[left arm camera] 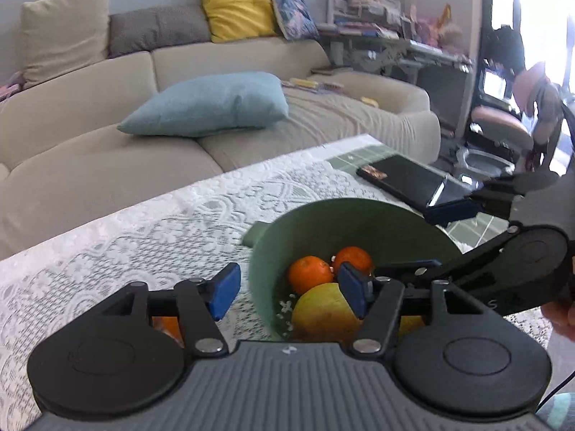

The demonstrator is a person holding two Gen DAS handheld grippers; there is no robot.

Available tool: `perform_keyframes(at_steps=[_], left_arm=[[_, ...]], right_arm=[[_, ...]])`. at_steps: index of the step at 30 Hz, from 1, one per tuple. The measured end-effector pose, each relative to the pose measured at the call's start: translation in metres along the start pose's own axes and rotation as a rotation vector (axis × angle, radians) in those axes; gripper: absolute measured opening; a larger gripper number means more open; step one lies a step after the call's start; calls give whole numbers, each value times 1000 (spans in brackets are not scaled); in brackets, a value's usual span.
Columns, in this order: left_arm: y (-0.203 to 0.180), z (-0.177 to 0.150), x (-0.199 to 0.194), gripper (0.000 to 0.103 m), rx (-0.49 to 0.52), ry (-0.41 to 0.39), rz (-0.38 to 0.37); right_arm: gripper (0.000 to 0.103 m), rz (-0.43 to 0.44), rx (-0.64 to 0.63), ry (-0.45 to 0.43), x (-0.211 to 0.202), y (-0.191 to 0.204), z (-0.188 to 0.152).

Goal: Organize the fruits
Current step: 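Lower the orange into the colander and open the left gripper, then close the left gripper on an orange while the right gripper grasps another orange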

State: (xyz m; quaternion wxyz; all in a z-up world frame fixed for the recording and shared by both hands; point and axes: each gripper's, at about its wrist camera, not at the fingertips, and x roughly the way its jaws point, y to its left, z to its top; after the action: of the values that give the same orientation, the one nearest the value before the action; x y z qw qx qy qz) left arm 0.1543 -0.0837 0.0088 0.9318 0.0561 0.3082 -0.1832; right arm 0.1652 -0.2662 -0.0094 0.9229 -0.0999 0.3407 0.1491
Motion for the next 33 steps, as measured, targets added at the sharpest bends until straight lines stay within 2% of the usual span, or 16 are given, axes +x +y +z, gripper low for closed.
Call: perform_keyframes(at_steps=[3, 10, 11, 15, 18, 21, 22, 24, 28, 33], left_arm=[[15, -7, -17, 74, -39, -19, 39], [58, -24, -54, 74, -111, -94, 147], [65, -27, -59, 74, -126, -109, 164], [95, -39, -68, 74, -213, -143, 199], [112, -49, -69, 74, -252, -159, 231], [125, -61, -67, 74, -288, -171, 231], [128, -64, -64, 72, -303, -173, 230], [133, -72, -61, 69, -315, -166, 242], [142, -80, -56, 68, -327, -148, 233], [156, -88, -50, 65, -400, -128, 186]], right_arm=[[84, 1, 37, -80, -14, 17, -1], [88, -11, 65, -224, -23, 70, 1], [90, -11, 85, -237, -22, 75, 3], [90, -4, 146, -273, -10, 99, 10], [90, -20, 134, -292, 1, 122, 12], [90, -16, 104, -319, 10, 146, 11], [89, -14, 94, -325, 13, 151, 10], [80, -10, 62, -340, 19, 164, 5], [73, 24, 37, -319, 30, 173, -3], [53, 45, -11, -289, 43, 181, -11]])
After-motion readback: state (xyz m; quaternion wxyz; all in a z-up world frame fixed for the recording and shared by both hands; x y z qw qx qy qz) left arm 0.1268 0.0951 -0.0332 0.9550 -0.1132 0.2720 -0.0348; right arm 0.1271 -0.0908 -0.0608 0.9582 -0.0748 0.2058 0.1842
